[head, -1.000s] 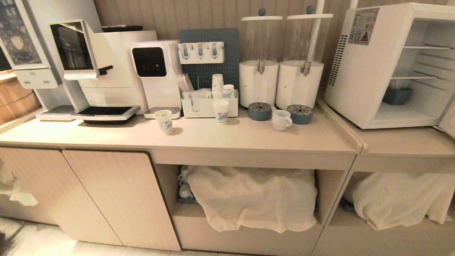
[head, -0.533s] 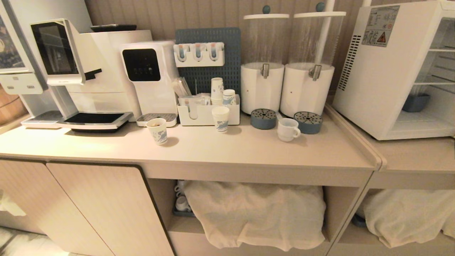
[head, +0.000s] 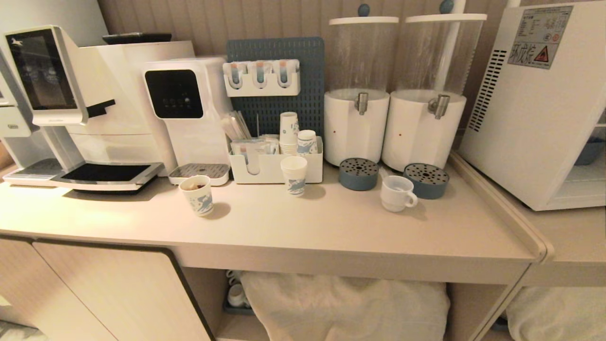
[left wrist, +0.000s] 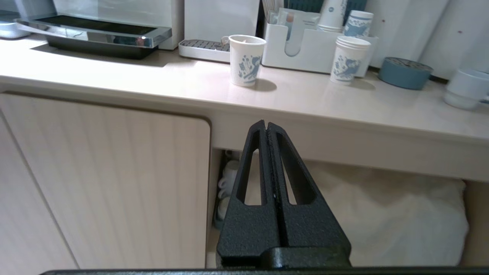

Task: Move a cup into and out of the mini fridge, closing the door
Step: Put the ceramic cup in the freezer

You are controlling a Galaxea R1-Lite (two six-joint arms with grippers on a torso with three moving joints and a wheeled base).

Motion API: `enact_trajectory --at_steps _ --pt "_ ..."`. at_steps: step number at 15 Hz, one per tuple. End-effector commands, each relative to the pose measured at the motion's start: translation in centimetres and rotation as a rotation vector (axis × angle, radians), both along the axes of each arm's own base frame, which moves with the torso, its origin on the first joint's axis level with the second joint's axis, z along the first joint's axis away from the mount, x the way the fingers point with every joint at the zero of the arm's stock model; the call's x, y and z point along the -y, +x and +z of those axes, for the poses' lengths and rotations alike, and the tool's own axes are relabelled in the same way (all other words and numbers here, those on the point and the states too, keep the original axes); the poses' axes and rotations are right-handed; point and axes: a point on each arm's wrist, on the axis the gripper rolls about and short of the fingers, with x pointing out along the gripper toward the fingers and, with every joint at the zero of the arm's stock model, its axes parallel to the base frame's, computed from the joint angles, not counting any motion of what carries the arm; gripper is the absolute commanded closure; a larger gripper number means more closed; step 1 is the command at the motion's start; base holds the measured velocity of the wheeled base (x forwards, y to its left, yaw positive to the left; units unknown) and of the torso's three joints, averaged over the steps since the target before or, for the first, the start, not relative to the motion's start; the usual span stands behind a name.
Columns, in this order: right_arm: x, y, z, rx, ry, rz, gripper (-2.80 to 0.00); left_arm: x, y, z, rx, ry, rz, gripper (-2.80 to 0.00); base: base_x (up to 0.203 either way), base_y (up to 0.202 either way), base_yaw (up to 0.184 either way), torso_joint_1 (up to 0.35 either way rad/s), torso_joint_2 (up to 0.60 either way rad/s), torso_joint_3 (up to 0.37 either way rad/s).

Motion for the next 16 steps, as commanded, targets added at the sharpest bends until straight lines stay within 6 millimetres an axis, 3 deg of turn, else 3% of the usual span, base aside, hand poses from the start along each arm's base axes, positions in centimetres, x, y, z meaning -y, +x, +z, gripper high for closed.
enact_trajectory --at_steps 1,4,10,12,15,16 --pt "0.0 0.0 0.0 -0.001 0.001 0.001 0.00 0.0 0.3 -1.1 -0.034 -0.006 -0.001 0.00 0.189 0.000 0.000 0.002 0.00 -0.006" --pt "0.0 0.0 0.0 -0.001 0.002 0.001 0.00 0.0 0.3 -1.1 -0.034 -0.008 -0.001 0.00 0.139 0.000 0.004 0.004 0.00 -0.001" --pt "0.0 0.0 0.6 0.048 -0.001 -0.019 0.00 0.0 0.3 -1.1 -0.034 -0.008 -0.001 0.00 0.000 0.000 0.000 0.000 0.00 0.000" --pt "0.1 -1.2 4.1 0.138 -0.012 -0.034 0.00 0.0 0.3 -1.1 -0.034 0.000 -0.001 0.00 0.000 0.000 0.000 0.000 0.00 0.000" --pt "0.2 -5.1 14.2 0.323 -0.027 -0.026 0.00 0.0 0.3 -1.1 -0.036 -0.005 0.000 0.00 0.000 0.000 0.000 0.000 0.00 0.000" --pt "0.5 -5.0 17.5 0.318 -0.028 -0.019 0.00 0.0 0.3 -1.1 -0.035 -0.006 -0.001 0.00 0.000 0.000 0.000 0.000 0.00 0.000"
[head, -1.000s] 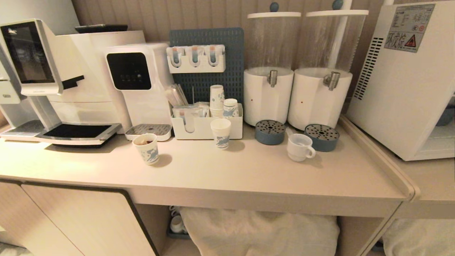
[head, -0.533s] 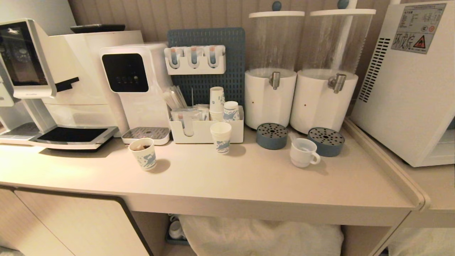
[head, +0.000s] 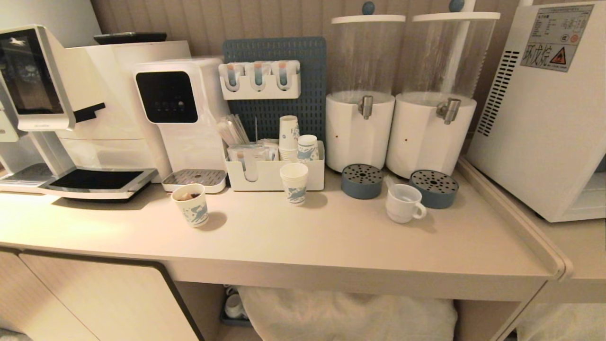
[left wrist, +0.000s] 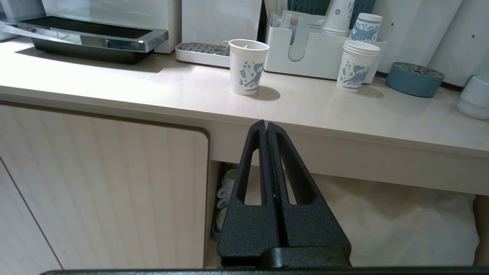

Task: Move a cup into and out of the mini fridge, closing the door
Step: Put the ceramic cup in the freezer

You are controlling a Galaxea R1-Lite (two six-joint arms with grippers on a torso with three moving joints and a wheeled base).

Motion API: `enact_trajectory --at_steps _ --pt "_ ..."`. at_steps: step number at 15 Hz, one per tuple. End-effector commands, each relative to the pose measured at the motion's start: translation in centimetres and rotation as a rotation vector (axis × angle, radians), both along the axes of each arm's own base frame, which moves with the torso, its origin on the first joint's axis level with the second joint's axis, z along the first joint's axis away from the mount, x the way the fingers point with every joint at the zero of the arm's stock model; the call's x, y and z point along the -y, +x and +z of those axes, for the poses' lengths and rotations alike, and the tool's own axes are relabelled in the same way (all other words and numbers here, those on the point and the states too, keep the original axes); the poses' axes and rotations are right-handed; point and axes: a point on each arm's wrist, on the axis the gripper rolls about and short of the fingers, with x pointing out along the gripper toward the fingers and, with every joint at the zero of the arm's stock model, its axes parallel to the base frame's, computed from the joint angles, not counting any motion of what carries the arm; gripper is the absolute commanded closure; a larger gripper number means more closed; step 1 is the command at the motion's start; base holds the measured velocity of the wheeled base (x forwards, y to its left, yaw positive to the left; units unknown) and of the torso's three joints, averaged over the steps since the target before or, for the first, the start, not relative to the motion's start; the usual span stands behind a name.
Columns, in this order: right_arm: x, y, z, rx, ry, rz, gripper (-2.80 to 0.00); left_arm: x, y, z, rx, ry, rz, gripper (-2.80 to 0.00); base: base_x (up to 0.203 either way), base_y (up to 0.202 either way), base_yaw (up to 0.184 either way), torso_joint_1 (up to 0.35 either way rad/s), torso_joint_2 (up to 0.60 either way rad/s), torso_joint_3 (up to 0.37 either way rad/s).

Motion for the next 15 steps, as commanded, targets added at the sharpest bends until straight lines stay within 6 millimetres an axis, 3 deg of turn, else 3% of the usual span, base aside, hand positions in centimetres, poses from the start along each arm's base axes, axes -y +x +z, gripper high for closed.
enact_trajectory --at_steps 1,3,5,7,9,11,13,15 --pt "0.7 1.2 7.2 -0.037 -0.005 0.030 0.00 0.0 0.3 -1.1 -0.034 -0.001 0.000 0.00 0.000 0.000 0.000 0.000 0.00 0.000" --pt "1.7 3.1 8.8 -0.144 -0.027 0.174 0.00 0.0 0.3 -1.1 -0.033 -0.001 0.000 0.00 0.000 0.000 0.000 0.000 0.00 0.000" --pt "2.4 3.9 8.7 -0.266 -0.016 0.343 0.00 0.0 0.3 -1.1 -0.035 -0.001 0.000 0.00 0.000 0.000 0.000 0.000 0.00 0.000" --pt "1.3 5.9 9.0 -0.387 0.076 0.411 0.00 0.0 0.3 -1.1 -0.034 -0.001 -0.002 0.00 0.000 0.000 0.000 0.000 0.00 0.000" --pt "-0.8 9.4 9.9 -0.490 0.179 0.394 0.00 0.0 0.3 -1.1 -0.033 -0.001 -0.002 0.00 0.000 0.000 0.000 0.000 0.00 0.000" --pt "-3.0 14.3 10.2 -0.599 0.263 0.288 0.00 0.0 0.3 -1.1 -0.033 -0.001 0.000 0.00 0.000 0.000 0.000 0.000 0.00 0.000" --pt "-2.5 18.4 9.7 -0.635 0.365 0.186 0.00 0.0 0.3 -1.1 -0.033 -0.003 0.000 0.00 0.000 0.000 0.000 0.000 0.00 0.000" --pt "-0.4 20.8 8.0 -0.662 0.382 0.295 0.00 0.0 0.3 -1.1 -0.033 -0.001 -0.002 0.00 0.000 0.000 0.000 0.000 0.00 0.000"
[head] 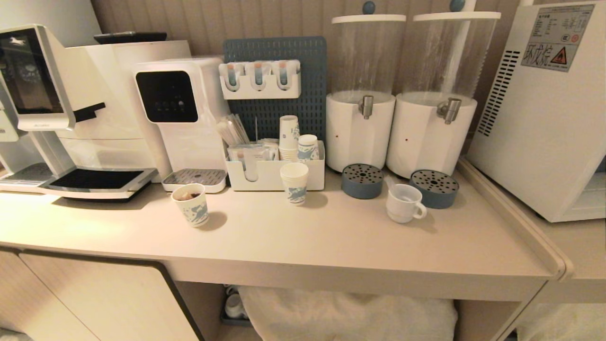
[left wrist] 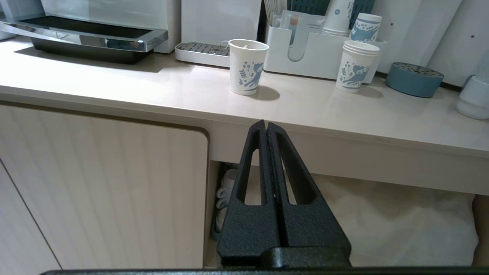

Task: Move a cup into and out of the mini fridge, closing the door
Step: Put the ceramic cup in the freezer

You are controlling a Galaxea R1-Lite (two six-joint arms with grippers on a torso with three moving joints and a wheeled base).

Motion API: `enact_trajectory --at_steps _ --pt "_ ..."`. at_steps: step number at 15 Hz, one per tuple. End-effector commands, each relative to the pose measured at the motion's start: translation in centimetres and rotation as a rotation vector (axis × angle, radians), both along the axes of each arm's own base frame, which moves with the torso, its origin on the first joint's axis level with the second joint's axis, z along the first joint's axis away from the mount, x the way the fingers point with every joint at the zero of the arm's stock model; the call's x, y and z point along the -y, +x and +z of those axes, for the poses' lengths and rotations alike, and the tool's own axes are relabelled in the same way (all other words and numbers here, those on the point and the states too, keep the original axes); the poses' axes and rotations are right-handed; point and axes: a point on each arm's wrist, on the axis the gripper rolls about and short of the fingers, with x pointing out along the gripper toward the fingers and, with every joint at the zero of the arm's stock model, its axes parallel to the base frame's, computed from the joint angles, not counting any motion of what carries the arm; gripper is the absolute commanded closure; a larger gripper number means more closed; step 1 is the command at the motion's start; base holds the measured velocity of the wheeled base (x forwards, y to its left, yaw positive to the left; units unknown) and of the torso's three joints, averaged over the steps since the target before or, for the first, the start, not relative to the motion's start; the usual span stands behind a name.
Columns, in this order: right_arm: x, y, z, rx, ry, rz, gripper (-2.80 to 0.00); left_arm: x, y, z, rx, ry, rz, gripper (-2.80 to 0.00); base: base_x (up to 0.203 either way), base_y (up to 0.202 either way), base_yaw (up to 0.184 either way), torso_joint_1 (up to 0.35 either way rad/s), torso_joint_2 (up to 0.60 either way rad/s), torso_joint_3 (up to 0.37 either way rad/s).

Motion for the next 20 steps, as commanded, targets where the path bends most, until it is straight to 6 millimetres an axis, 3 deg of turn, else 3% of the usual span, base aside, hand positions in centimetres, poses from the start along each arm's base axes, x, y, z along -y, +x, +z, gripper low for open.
enact_trajectory --at_steps 1,3,6,13,14,17,20 --pt "2.1 4.5 -4.3 -0.091 -0.019 0.176 0.00 0.0 0.3 -1.1 -0.034 0.001 0.000 0.00 0.000 0.000 0.000 0.000 0.00 0.000" --pt "3.0 6.2 -9.6 -0.053 -0.170 0.325 0.00 0.0 0.3 -1.1 -0.034 -0.002 0.001 0.00 0.000 0.000 0.000 0.000 0.00 0.000" --pt "3.1 8.6 -14.6 0.140 -0.347 0.405 0.00 0.0 0.3 -1.1 -0.034 -0.002 0.001 0.00 0.000 0.000 0.000 0.000 0.00 0.000" --pt "1.4 13.9 -21.9 0.163 -0.452 0.468 0.00 0.0 0.3 -1.1 -0.034 -0.002 0.001 0.00 0.000 0.000 0.000 0.000 0.00 0.000" --pt "1.1 14.8 -22.9 0.164 -0.457 0.481 -2.80 0.0 0.3 -1.1 -0.034 -0.002 0.001 0.00 0.000 0.000 0.000 0.000 0.00 0.000" --pt "0.6 17.0 -25.4 0.174 -0.464 0.521 -2.80 0.0 0.3 -1.1 -0.034 -0.002 0.001 0.00 0.000 0.000 0.000 0.000 0.00 0.000" --pt "0.0 19.1 -25.7 0.263 -0.490 0.512 -2.80 0.0 0.3 -1.1 -0.034 -0.005 0.001 0.00 0.000 0.000 0.000 0.000 0.00 0.000"
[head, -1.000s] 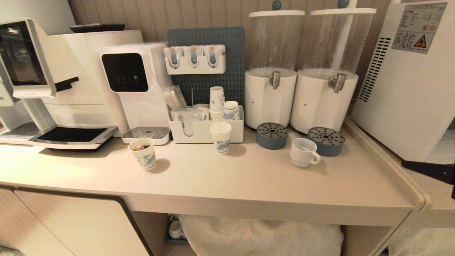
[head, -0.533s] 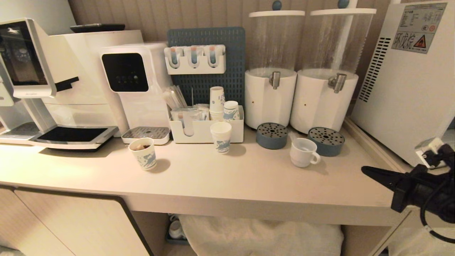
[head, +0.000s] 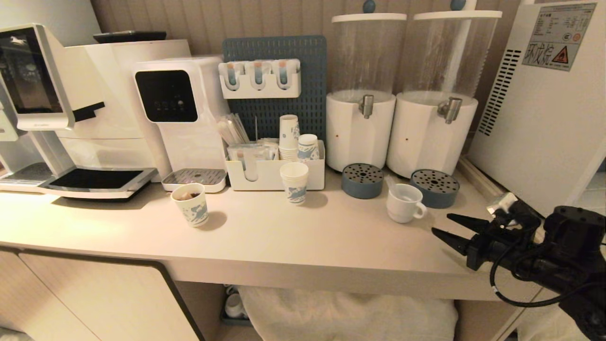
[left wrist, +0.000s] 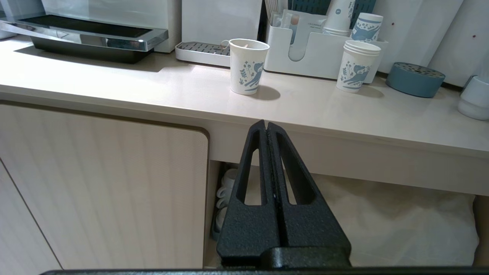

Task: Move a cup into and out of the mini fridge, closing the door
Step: Put the ceramic cup in the freezer

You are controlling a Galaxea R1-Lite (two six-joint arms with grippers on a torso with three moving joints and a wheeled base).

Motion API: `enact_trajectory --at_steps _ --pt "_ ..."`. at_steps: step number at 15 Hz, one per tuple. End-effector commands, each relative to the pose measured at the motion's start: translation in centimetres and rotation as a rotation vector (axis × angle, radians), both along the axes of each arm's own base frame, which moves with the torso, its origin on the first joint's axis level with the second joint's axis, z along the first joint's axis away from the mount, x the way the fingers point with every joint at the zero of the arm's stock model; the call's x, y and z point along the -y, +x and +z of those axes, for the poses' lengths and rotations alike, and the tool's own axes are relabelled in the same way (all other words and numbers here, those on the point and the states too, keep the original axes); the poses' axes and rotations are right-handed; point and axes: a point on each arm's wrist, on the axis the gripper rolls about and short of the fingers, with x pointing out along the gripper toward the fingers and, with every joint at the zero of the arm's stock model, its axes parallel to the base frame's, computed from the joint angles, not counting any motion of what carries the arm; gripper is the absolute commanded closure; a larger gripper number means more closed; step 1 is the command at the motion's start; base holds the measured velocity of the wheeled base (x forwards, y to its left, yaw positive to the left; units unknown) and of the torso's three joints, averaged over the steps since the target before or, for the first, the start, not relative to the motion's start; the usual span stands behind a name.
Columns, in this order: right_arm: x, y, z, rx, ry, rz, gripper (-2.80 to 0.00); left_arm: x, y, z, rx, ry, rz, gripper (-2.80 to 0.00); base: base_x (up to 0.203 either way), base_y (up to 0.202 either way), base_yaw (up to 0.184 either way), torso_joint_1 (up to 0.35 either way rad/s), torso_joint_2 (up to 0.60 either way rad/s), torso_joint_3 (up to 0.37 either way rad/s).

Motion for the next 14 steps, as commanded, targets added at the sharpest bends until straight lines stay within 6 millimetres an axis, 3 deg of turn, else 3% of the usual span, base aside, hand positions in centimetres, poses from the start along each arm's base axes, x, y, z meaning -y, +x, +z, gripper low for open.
enact_trajectory --at_steps 1,5,14 --pt "-0.6 1.6 -1.9 -0.030 -0.005 0.004 -2.80 0.0 0.3 -1.1 -0.034 -0.001 0.000 0.00 0.000 0.000 0.000 0.000 0.00 0.000" --pt "-1.0 3.7 -2.1 -0.037 0.008 -0.006 -2.80 0.0 0.3 -1.1 -0.034 -0.005 0.001 0.00 0.000 0.000 0.000 0.000 0.00 0.000" --pt "-1.8 6.2 0.4 -0.024 0.041 0.008 -2.80 0.0 0.3 -1.1 -0.034 -0.006 0.001 0.00 0.000 0.000 0.000 0.000 0.00 0.000"
